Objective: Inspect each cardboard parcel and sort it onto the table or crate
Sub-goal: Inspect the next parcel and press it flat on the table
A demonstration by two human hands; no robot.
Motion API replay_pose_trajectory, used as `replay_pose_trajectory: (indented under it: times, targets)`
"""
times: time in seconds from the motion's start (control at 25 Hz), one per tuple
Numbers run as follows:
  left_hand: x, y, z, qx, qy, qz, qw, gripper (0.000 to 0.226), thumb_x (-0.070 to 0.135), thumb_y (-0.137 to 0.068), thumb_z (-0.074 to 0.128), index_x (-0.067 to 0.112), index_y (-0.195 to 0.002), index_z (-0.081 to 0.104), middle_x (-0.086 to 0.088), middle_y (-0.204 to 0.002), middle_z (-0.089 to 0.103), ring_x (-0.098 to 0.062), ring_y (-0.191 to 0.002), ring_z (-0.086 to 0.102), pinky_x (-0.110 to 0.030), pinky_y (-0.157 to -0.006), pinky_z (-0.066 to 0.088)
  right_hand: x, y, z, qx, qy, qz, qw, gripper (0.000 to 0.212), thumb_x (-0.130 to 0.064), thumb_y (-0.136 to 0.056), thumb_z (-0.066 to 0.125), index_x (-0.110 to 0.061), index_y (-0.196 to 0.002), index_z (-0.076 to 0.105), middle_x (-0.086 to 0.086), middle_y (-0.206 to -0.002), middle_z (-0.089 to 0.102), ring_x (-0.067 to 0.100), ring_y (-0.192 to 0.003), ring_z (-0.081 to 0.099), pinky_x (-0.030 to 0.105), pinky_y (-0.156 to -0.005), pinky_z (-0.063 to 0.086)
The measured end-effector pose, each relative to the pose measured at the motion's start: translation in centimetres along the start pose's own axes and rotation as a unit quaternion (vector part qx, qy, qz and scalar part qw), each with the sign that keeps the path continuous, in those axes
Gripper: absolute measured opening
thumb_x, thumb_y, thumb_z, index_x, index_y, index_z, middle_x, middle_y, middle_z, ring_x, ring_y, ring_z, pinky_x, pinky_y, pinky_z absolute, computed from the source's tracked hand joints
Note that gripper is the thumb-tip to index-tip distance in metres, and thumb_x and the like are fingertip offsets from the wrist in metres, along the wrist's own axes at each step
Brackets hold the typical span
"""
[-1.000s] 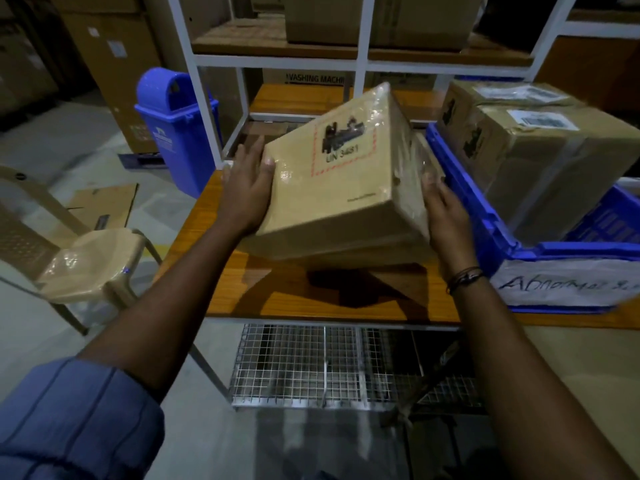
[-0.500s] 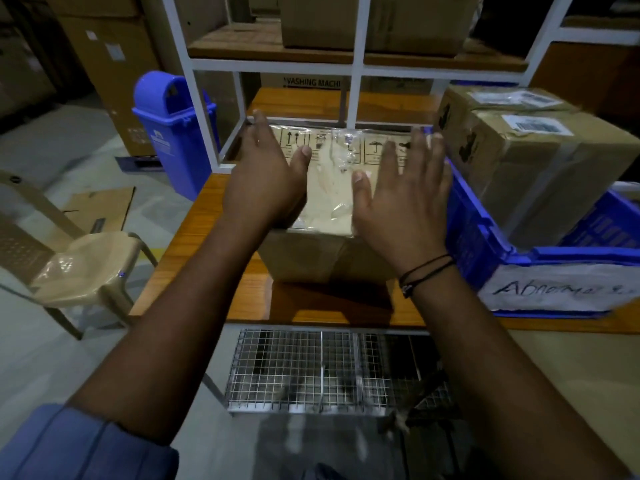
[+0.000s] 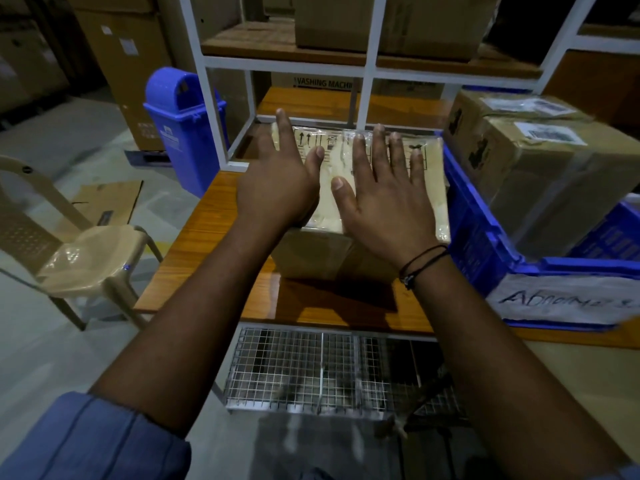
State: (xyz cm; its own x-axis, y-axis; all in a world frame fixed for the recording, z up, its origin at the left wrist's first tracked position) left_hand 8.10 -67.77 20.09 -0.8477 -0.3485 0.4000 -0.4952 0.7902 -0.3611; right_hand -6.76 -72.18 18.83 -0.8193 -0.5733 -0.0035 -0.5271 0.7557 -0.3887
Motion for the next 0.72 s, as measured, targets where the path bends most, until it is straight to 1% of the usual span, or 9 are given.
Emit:
replay_pose_trajectory:
  times: [0.12,0.24,0.32,0.4,0.44,0.48,0.52,0.6,0.72]
  targets:
    - [-0.3,-0.2,-0.2,-0.008,0.011,-0.009,1.0,0.077,0.06,-0.107,0.029,0.022,-0.167,-0.003,-0.018,-0.171,0.014,-0.041,-0.137,0.05,-0.048,-0.097,0.046,2.5,0.1,-0.5,-0.003,-0.007,0.035,0.999,0.073,-0.061,-0.106,0.011,-0.022,-0.167,0.001,0.011,-0.174,-0.009,0.028,-0.16,-0.011,0.058,-0.127,-0.006]
    - [-1.3,-1.5,0.2,-0.061,0.142,0.007,0.988,0.08,0.055,-0.106,0.042,0.027,-0.166,-0.004,-0.016,-0.167,0.026,-0.036,-0.145,0.043,-0.054,-0.112,0.043,5.1,1.5,-0.9,0.075,-0.073,0.102,0.989,0.074,-0.062,-0.105,0.023,-0.021,-0.166,0.017,0.014,-0.174,0.004,0.032,-0.16,0.002,0.059,-0.126,0.008]
    - [-2.5,-2.4,0.2,-0.101,0.301,-0.026,0.948,0.081,0.043,-0.108,0.047,0.029,-0.166,-0.008,-0.013,-0.154,0.048,-0.027,-0.132,0.059,-0.046,-0.103,0.055,6.6,3.2,-1.5,0.221,-0.248,0.122,0.935,0.068,-0.057,-0.105,0.04,-0.015,-0.159,0.036,0.016,-0.166,0.028,0.029,-0.154,0.028,0.043,-0.122,0.032]
    - [-4.4,-1.6,0.7,-0.143,0.473,-0.104,0.863,0.061,0.044,-0.111,0.041,0.029,-0.165,0.017,-0.009,-0.136,0.065,-0.017,-0.104,0.075,-0.034,-0.08,0.062,8.7,5.3,-0.3,0.321,-0.427,0.165,0.829,0.058,-0.055,-0.103,0.045,-0.014,-0.143,0.052,0.005,-0.137,0.056,0.016,-0.128,0.056,0.034,-0.104,0.05]
    - [-5.3,-0.6,1.5,-0.168,0.524,-0.136,0.824,0.052,0.053,-0.11,0.034,0.031,-0.157,0.037,-0.008,-0.134,0.069,-0.018,-0.102,0.076,-0.036,-0.08,0.062,9.4,6.5,1.7,0.31,-0.491,0.207,0.787,0.056,-0.058,-0.102,0.043,-0.016,-0.137,0.056,0.002,-0.121,0.062,0.017,-0.114,0.062,0.035,-0.094,0.052]
    - [-6.1,0.9,2.9,-0.195,0.545,-0.154,0.801,0.056,0.064,-0.107,0.026,0.034,-0.147,0.051,-0.007,-0.136,0.069,-0.023,-0.11,0.073,-0.041,-0.086,0.061,9.4,7.6,4.0,0.27,-0.538,0.241,0.761,0.057,-0.061,-0.101,0.038,-0.018,-0.135,0.057,0.004,-0.113,0.063,0.024,-0.108,0.063,0.037,-0.087,0.052]
    - [-6.7,2.7,4.7,-0.221,0.548,-0.162,0.79,0.062,0.071,-0.104,0.021,0.037,-0.144,0.054,-0.007,-0.142,0.064,-0.028,-0.12,0.068,-0.048,-0.093,0.058,8.9,8.8,6.5,0.218,-0.564,0.26,0.753,0.063,-0.064,-0.1,0.034,-0.02,-0.139,0.055,0.008,-0.116,0.064,0.029,-0.11,0.062,0.042,-0.086,0.052]
    - [-7.2,5.7,8.2,-0.222,0.562,-0.188,0.774,0.064,0.072,-0.104,0.018,0.039,-0.15,0.047,-0.002,-0.155,0.049,-0.028,-0.133,0.054,-0.046,-0.096,0.054,7.4,11.0,10.9,0.12,-0.564,0.264,0.773,0.069,-0.072,-0.097,0.03,-0.03,-0.15,0.046,0.003,-0.136,0.061,0.025,-0.12,0.06,0.05,-0.098,0.052]
    - [-6.7,7.5,9.6,-0.147,0.579,-0.185,0.781,0.054,0.062,-0.108,0.012,0.039,-0.148,0.04,0.009,-0.147,0.044,-0.015,-0.129,0.046,-0.025,-0.084,0.048,7.2,11.0,13.2,0.068,-0.531,0.255,0.806,0.069,-0.066,-0.099,0.035,-0.028,-0.157,0.035,0.0,-0.156,0.047,0.018,-0.136,0.049,0.041,-0.107,0.045]
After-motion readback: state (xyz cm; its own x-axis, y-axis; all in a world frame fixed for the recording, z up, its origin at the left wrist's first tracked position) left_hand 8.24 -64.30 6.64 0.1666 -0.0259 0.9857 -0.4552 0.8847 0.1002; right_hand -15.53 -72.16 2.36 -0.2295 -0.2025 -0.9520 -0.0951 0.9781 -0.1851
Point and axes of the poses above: each hand's wrist, its own y-axis away from the middle knuckle, its own z-axis out of the palm, x = y × z, the point moved 6 cm from there along -y, towards the middle knuckle
